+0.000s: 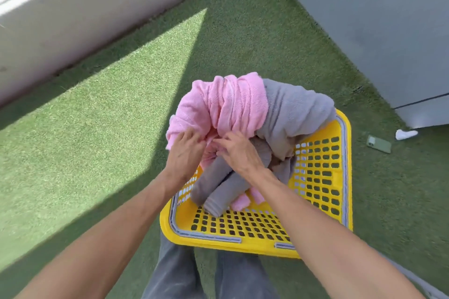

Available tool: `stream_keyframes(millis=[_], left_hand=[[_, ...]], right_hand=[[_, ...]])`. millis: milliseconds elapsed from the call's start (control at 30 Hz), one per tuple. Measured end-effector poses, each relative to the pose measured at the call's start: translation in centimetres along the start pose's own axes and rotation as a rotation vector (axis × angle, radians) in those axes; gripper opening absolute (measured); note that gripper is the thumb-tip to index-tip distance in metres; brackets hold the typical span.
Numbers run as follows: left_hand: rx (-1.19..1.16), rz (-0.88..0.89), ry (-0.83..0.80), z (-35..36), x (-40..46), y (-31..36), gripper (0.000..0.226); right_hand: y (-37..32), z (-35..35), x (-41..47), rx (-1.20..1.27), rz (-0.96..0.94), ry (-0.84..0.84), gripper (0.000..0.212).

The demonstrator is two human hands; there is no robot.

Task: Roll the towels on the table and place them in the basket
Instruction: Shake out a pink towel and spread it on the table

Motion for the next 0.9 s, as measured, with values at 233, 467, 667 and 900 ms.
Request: stream_keyframes(millis=[233, 467, 667, 900], left_hand=[[-0.443, -0.136, 0.167, -1.4, -3.6, -1.1, 0.028], [-0.654, -0.136, 0.295, -8.5, -4.8, -2.2, 0.024], [-0.649, -0.033, 0.525, -21.7, -4.6, -2.9, 0.032], [-0.68, 0.22, 0.743, -36.7, -7.0, -2.3, 0.01]], right_hand=[[-0.8, 2.7, -0.1, 0.396, 0.046, 0.006, 0.007], [-3.1, -4.3, -0.9, 0.58, 0.037, -0.04, 0.015], [-6.1, -16.5, -1.4, 0.674, 0.079, 0.253, 0.016], [-9.1, -27.1, -6.7, 0.607, 0.116, 0.496, 0.021]])
Point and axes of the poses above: each hand's wrist, its own x-axis towards the middle knuckle, its own z-axis out of the palm, y = z × x, the point moved 10 cm from there along x, towards the middle knuckle, and after that the axes turned 9 degrees about -y, right-handed, at the moved point
